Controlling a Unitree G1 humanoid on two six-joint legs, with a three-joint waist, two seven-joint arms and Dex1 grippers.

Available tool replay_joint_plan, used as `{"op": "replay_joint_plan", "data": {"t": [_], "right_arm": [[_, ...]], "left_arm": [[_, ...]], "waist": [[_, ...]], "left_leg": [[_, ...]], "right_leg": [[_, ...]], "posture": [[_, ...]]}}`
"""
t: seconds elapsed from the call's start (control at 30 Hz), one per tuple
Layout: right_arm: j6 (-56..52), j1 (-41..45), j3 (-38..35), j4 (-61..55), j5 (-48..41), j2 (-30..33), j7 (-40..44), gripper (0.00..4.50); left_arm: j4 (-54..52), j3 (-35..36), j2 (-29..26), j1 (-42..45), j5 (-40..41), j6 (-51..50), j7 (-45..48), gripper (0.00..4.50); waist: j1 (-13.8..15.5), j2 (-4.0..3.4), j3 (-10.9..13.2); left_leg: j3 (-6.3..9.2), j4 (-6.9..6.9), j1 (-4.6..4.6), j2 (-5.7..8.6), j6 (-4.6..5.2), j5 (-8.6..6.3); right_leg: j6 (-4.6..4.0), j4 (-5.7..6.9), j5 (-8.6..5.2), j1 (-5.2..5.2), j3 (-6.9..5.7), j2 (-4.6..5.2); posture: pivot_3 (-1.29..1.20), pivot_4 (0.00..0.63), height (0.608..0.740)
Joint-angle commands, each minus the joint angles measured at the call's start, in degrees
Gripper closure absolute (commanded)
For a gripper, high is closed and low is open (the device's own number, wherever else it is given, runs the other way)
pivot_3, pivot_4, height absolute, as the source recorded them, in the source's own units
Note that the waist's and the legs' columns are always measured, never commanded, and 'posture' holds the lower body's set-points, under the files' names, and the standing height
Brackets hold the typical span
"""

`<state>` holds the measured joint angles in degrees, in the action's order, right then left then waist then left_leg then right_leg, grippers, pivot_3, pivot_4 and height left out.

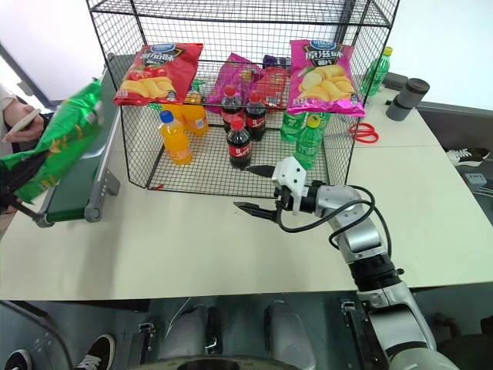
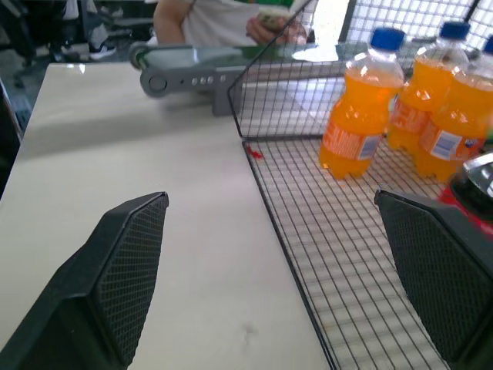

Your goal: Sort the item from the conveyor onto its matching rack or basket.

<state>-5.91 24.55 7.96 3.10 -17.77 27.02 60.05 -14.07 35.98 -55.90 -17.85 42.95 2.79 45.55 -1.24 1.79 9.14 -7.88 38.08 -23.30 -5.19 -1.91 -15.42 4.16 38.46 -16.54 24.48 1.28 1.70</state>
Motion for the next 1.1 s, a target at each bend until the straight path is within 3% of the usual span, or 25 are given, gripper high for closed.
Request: {"op": "replay_joint_plan", "data": {"t": [0.03, 0.13, 0.27, 0.47, 0.53, 0.73, 0.97, 1.1], "right_arm": [[-0.4, -1.9, -2.2, -3.3, -2.3, 2.6, 2.5, 0.0], [-10.1, -4.1, -4.1, -8.2, -10.2, 5.7, 5.3, 0.0], [-22.7, -6.8, -5.8, -15.2, -19.5, 11.0, 8.7, 0.0], [-39.1, -7.7, -13.5, -17.7, -34.6, 14.7, 6.8, 0.0], [-43.5, -7.9, -15.6, -16.4, -38.9, 14.7, 6.0, 0.0], [-38.6, -8.4, -14.1, -17.5, -34.5, 11.0, 3.5, 0.0], [-50.3, -7.8, -18.9, -21.1, -53.0, 8.8, -1.3, 0.0], [-52.1, -6.8, -17.8, -23.0, -55.9, 7.5, -4.5, 0.0]], "left_arm": [[-8.7, 7.7, -1.3, -5.4, 14.7, -13.7, 8.1, 4.47], [-11.6, 5.3, -2.8, -1.9, 24.6, -22.9, 7.9, 4.47], [-12.9, -1.9, -3.2, 5.5, 29.3, -30.0, 8.4, 4.47], [-8.9, -14.0, 1.0, 23.0, 40.5, -40.5, 8.9, 4.47], [-5.6, -17.4, 3.5, 29.4, 41.8, -43.0, 9.6, 4.47], [1.4, -21.6, 7.7, 40.3, 45.1, -51.7, 12.7, 4.47], [9.8, -22.5, 11.9, 50.0, 45.6, -58.3, 14.3, 4.47], [10.8, -23.8, 15.1, 52.4, 42.1, -58.5, 15.1, 4.47]], "waist": [[-0.1, 0.02, 0.0], [0.4, -0.02, 0.0], [0.6, -0.08, 0.0], [0.3, -0.06, 0.0], [0.5, -0.07, 0.0], [0.3, -0.04, 0.0], [0.6, -0.04, 0.0], [0.5, -0.04, 0.0]], "left_leg": [[0.0, 0.0, 0.0, -0.07, -0.04, 0.02], [0.07, 0.0, 0.04, -0.1, -0.08, 0.05], [0.16, 0.07, 0.15, -0.04, -0.13, 0.08], [0.21, 0.03, 0.19, -0.01, -0.12, 0.08], [0.23, 0.03, 0.19, -0.02, -0.12, 0.08], [0.28, 0.03, 0.11, 0.03, -0.11, 0.08], [0.35, 0.08, 0.0, 0.07, -0.11, 0.09], [0.38, 0.08, 0.0, 0.07, -0.11, 0.09]], "right_leg": [[0.0, -0.01, 0.0, 0.01, 0.0, -0.09], [-0.04, 0.01, -0.02, -0.04, -0.02, -0.14], [-0.26, -0.01, -0.07, -0.24, 0.0, -0.11], [-0.12, 0.0, 0.01, -0.25, 0.03, -0.16], [-0.11, 0.0, 0.02, -0.26, 0.03, -0.2], [-0.07, -0.02, 0.03, -0.2, 0.06, -0.22], [-0.05, -0.03, 0.03, -0.15, 0.04, -0.2], [-0.05, -0.03, 0.03, -0.16, 0.02, -0.2]], "posture": [[0.0, 0.15, 0.74], [0.0, 0.15, 0.74], [0.0, 0.15, 0.74], [0.0, 0.15, 0.74], [0.0, 0.15, 0.74], [0.0, 0.15, 0.74], [0.0, 0.15, 0.74], [0.0, 0.15, 0.74]]}}
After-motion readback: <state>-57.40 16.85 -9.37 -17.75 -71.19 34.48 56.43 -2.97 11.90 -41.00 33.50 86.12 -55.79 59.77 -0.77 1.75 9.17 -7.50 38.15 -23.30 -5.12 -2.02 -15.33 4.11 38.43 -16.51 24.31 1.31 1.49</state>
